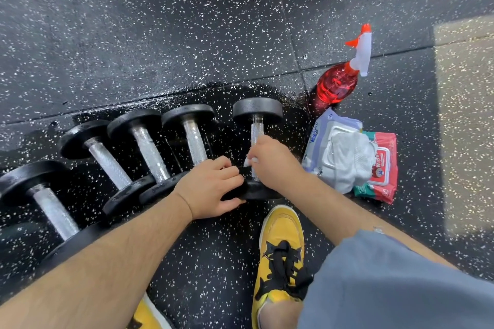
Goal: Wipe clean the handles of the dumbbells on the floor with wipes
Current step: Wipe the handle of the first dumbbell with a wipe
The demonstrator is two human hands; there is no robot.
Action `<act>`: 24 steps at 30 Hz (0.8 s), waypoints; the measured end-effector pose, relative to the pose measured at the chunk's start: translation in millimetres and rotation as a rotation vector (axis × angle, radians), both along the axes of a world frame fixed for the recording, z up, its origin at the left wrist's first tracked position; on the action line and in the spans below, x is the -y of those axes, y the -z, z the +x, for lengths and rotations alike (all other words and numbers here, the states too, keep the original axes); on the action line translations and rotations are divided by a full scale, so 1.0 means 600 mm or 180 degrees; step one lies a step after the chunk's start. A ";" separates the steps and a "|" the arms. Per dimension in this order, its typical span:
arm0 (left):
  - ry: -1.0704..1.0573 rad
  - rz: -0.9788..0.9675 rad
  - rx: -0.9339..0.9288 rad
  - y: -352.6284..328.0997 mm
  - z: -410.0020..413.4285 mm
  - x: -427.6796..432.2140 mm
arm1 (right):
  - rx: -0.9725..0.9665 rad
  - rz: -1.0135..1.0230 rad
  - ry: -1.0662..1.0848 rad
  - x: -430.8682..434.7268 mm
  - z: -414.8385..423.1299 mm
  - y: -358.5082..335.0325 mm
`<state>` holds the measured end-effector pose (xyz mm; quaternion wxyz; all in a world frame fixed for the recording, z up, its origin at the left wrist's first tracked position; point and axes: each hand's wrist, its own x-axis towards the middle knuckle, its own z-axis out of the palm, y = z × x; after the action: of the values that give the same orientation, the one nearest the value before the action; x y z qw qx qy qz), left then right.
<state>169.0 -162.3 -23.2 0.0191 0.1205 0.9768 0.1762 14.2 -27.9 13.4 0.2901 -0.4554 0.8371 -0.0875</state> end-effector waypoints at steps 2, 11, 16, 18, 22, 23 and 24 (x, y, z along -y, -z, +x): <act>0.0017 0.0011 0.0000 0.001 -0.001 0.000 | 0.0095 0.0297 -0.0147 0.006 -0.007 -0.011; 0.0026 0.0015 -0.0030 0.002 0.000 0.001 | 0.0172 0.0055 -0.0063 -0.011 0.003 -0.011; 0.0007 -0.0007 -0.0054 -0.003 0.000 0.001 | 0.0226 -0.0311 0.0353 -0.020 0.001 0.006; 0.0016 0.0009 -0.0040 -0.002 0.002 0.001 | 0.0439 -0.0188 0.0353 -0.030 0.006 0.007; 0.0020 0.0025 -0.0050 -0.001 0.000 0.001 | 0.0857 -0.0325 0.0917 -0.052 -0.006 0.013; 0.0008 0.0029 -0.0061 -0.002 -0.001 0.001 | 0.0882 -0.0380 0.1102 -0.052 -0.008 0.013; -0.0006 0.0035 -0.0075 -0.002 -0.001 0.002 | 0.0901 -0.0412 0.1318 -0.050 -0.009 0.011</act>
<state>168.1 -163.2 -21.7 0.0069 0.1217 0.9761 0.1801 8.9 2.4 6.5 0.3504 -0.2752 0.8563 -0.2613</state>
